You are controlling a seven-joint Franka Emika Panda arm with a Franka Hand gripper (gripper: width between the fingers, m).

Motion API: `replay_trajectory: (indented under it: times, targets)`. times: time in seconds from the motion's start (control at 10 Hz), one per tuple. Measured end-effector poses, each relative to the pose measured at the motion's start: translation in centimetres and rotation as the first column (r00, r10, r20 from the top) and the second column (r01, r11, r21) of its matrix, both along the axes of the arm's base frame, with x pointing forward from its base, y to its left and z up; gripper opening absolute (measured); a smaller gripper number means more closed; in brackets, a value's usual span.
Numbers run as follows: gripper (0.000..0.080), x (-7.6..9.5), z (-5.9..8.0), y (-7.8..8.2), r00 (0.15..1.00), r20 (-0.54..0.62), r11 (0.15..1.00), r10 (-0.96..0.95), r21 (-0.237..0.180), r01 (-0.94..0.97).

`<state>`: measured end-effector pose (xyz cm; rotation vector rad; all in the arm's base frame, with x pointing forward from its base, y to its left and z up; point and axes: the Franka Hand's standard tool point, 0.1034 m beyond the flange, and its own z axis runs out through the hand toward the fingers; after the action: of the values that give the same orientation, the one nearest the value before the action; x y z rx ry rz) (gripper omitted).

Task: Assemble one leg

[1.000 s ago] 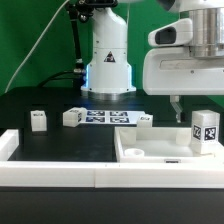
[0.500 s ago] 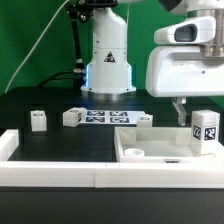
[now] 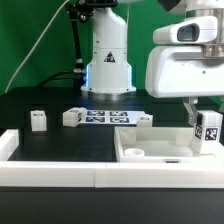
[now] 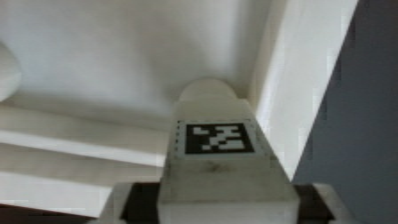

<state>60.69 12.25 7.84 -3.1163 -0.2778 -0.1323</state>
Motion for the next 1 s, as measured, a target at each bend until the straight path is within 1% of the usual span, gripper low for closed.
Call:
replay_trajectory:
  times: [0.2, 0.3, 0.4, 0.5, 0.6, 0.8, 0.9, 1.0]
  targets:
    - [0.0289, 0.00, 0.00, -0.01, 1.000, 0.000, 1.000, -0.015, 0.001, 0.015]
    - [0.0289, 0.01, 0.08, 0.04, 0.996, -0.003, 0.996, -0.091, 0.011, 0.091]
    - [0.0289, -0.04, 0.07, -0.05, 0.962, -0.007, 0.962, -0.272, 0.026, 0.272]
    - [0.0289, -0.13, -0.03, -0.10, 0.919, -0.016, 0.918, -0.394, 0.039, 0.394]
    - [0.0289, -0.16, -0.10, -0.20, 0.852, -0.021, 0.850, -0.523, 0.055, 0.523]
    - [0.0291, -0.21, -0.14, -0.41, 0.714, -0.042, 0.709, -0.699, 0.092, 0.699]
    - [0.0291, -0.09, -0.16, -0.51, 0.602, -0.061, 0.594, -0.796, 0.114, 0.797]
    - [0.0291, -0.06, -0.16, -0.50, 0.442, -0.092, 0.430, -0.892, 0.129, 0.894]
